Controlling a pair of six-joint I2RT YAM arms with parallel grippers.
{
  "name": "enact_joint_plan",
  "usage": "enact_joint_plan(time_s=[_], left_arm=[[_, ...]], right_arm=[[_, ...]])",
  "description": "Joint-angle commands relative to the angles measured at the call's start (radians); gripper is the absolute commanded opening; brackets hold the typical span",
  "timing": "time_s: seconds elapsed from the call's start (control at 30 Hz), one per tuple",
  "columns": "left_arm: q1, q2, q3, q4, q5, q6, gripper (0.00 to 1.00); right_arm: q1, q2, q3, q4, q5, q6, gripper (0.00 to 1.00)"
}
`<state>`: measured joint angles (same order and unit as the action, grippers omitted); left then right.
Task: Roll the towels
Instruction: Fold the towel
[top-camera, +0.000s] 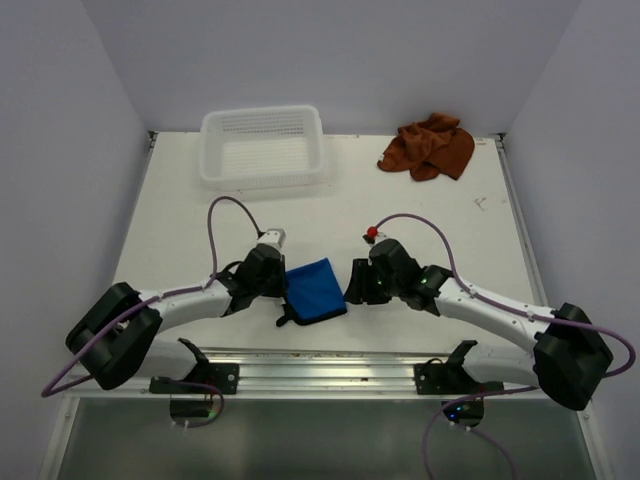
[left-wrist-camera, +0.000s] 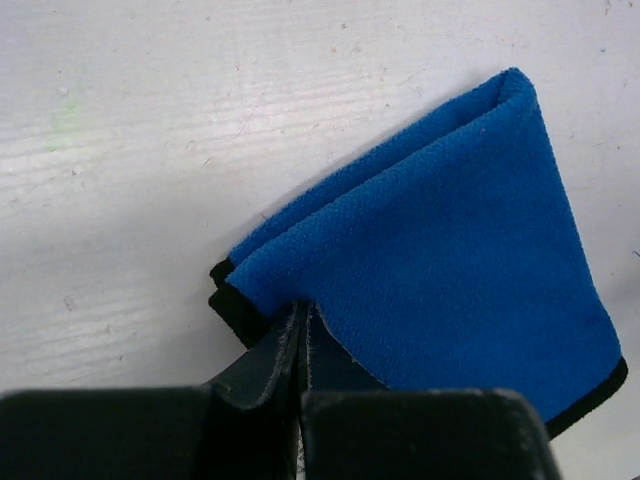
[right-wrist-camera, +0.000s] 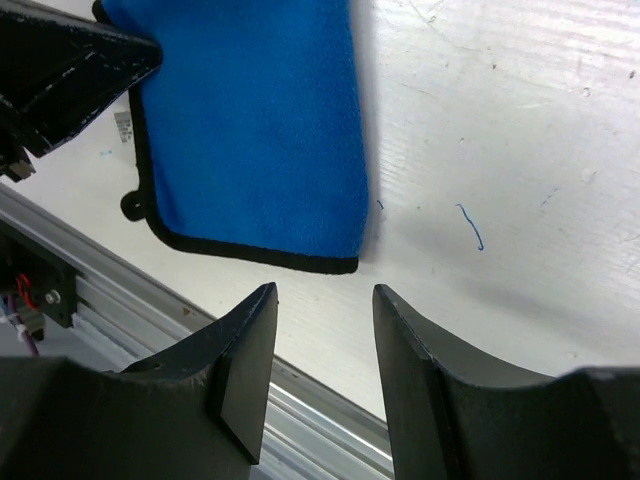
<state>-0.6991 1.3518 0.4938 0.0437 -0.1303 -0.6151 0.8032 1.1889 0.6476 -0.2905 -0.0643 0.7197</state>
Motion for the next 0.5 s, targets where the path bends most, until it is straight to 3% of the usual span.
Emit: enact_joint_plan(time_s=[0.0, 0.13, 0.47], left_arm=[[0.0, -0.059, -0.05, 0.008, -0.031, -0.057, 0.0], [0.0, -0.112, -0.057, -0.013, -0.041, -0.061, 0.0], [-0.002, -0.25, -0.017, -0.119, -0.074, -0.035, 0.22]], right_arm=[[0.004, 0.011, -0.029, 0.071, -0.049, 0.083, 0.48], [0.004, 0.066, -0.037, 0.126, -0.058, 0.101, 0.49], [0.002, 0.176, -0.023, 0.191, -0.051, 0.1, 0.49]])
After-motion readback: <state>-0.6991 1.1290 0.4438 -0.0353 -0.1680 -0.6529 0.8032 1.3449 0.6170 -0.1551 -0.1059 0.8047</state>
